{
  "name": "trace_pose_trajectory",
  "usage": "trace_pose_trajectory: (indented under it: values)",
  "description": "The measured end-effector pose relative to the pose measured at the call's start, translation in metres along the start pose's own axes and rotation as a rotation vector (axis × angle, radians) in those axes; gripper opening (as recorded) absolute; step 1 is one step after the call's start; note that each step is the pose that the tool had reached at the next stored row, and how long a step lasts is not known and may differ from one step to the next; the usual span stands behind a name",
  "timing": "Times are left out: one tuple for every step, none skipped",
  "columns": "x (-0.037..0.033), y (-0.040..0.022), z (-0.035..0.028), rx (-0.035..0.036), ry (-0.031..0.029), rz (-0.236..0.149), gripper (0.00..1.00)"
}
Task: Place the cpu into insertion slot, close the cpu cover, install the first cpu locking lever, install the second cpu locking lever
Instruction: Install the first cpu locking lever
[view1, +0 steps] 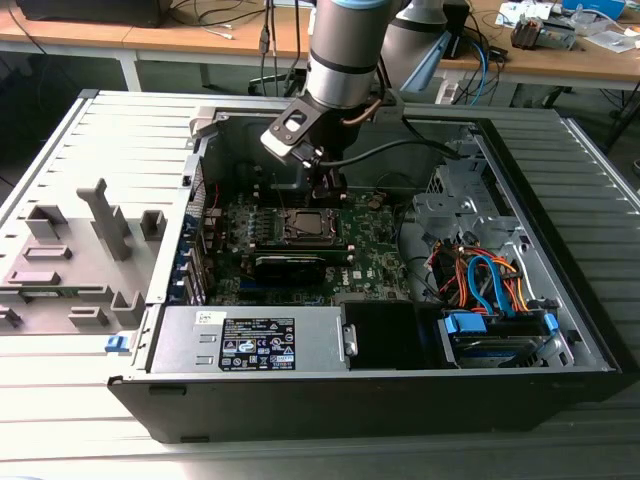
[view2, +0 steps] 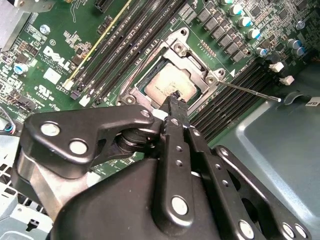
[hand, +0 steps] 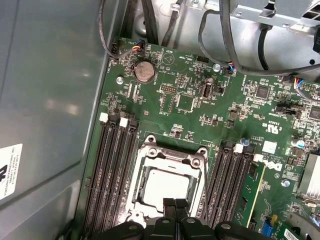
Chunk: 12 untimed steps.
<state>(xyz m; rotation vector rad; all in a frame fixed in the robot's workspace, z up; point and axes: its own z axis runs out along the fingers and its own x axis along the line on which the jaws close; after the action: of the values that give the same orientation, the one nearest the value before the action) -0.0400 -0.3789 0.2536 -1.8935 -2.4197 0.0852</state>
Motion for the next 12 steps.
trace_pose_trajectory:
  values:
    - [0.0,0.0,0.0,0.0,-0.0002,-0.003,0.11]
    - [0.0,0.0,0.0,0.0001,-0.0005,-0.006,0.11]
    - [0.0,0.0,0.0,0.0002,-0.0008,-0.009,0.11]
    - [0.0,0.0,0.0,0.0002,-0.0011,-0.013,0.11]
    - [0.0,0.0,0.0,0.0003,-0.0014,-0.015,0.11]
    - [0.0,0.0,0.0,0.0003,-0.0016,-0.018,0.11]
    - [0.0,0.0,0.0,0.0004,-0.0018,-0.021,0.11]
    - [0.0,0.0,0.0,0.0005,-0.0021,-0.024,0.11]
    - [0.0,0.0,0.0,0.0005,-0.0025,-0.028,0.11]
    - [0.0,0.0,0.0,0.0008,-0.0037,-0.043,0.11]
    - [0.0,0.0,0.0,0.0009,-0.004,-0.047,0.11]
    - [0.0,0.0,0.0,0.0009,-0.0043,-0.05,0.11]
